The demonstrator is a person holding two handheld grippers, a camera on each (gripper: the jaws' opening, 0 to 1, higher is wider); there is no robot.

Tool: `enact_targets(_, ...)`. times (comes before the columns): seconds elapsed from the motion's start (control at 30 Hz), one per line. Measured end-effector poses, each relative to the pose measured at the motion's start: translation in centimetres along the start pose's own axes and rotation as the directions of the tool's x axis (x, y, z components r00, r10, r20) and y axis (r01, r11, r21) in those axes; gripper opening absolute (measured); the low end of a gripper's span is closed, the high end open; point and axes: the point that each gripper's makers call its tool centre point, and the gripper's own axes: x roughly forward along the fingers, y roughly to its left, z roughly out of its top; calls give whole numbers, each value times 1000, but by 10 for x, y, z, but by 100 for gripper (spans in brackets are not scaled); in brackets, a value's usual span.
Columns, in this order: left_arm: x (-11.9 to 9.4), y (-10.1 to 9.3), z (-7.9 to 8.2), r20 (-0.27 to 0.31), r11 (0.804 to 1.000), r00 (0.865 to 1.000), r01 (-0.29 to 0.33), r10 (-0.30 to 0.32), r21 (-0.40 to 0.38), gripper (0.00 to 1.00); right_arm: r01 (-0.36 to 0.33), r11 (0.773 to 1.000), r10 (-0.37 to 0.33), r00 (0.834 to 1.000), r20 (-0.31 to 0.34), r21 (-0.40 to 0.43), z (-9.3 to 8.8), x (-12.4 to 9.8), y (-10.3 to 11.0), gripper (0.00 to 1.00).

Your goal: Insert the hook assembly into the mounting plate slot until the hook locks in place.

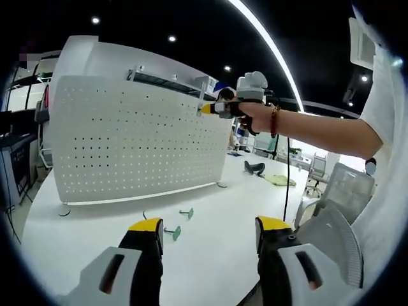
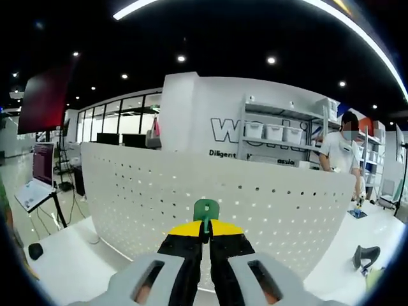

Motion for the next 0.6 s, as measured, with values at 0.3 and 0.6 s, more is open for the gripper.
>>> enact_targets(0.3,2,1,1,-9,1000,1000,3,-2,9,60,8,1000,-8,1000,-6,-12,2,13,-5,2)
enact_targets(0.6,1,4,3,-14,1000,1000,-7,7,17,61,19,1000,-19,1000,-11,-21,5,21,-17,2)
